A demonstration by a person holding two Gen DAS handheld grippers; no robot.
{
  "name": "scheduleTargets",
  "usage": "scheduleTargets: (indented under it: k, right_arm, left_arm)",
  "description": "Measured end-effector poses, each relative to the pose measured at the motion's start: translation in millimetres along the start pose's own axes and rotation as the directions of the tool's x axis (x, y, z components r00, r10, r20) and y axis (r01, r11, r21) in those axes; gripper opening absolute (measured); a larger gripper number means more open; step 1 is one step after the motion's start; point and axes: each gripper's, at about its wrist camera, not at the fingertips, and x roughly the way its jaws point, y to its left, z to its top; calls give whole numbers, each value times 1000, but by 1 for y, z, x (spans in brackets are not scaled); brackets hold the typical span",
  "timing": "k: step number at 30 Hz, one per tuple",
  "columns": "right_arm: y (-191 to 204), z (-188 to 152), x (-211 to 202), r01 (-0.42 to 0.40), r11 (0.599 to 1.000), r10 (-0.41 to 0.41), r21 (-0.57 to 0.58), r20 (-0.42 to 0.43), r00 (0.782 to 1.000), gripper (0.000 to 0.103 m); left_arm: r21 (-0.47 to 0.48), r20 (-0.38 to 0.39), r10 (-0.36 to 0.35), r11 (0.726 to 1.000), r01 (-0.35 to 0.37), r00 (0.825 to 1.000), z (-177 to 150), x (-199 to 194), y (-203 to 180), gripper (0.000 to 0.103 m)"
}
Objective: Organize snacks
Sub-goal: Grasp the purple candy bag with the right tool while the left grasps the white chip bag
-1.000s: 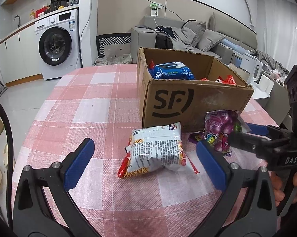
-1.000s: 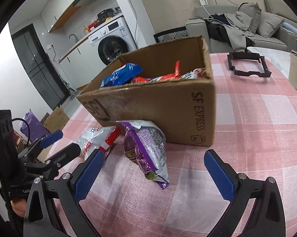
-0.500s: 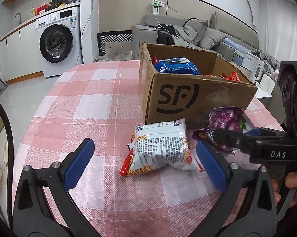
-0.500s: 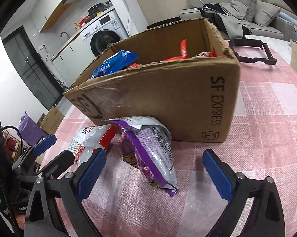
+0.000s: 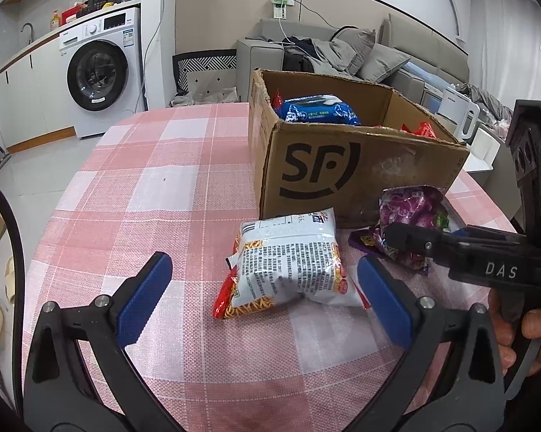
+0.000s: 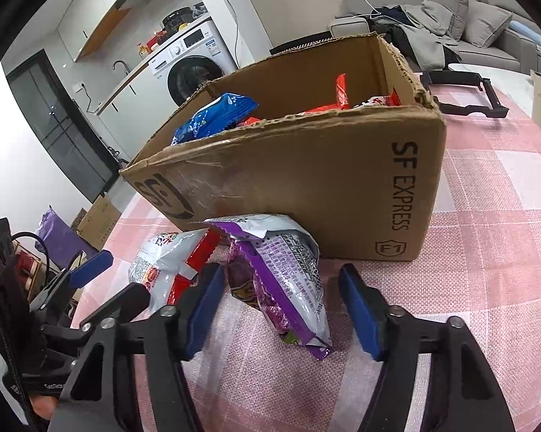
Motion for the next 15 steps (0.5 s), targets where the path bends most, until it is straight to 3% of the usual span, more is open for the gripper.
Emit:
scheduleTargets:
  k: [9,15]
  right_arm:
    - [0,-2,-5,-26,999,26,-34,0,1000,42]
    - [1,-6,-13,-41,998,41,-55,10,999,37]
  left_arm:
    - [-36,-56,-28,999,26,998,2,18,6,103]
    - [-49,-92,-38,998,34,995,3,30,9,103]
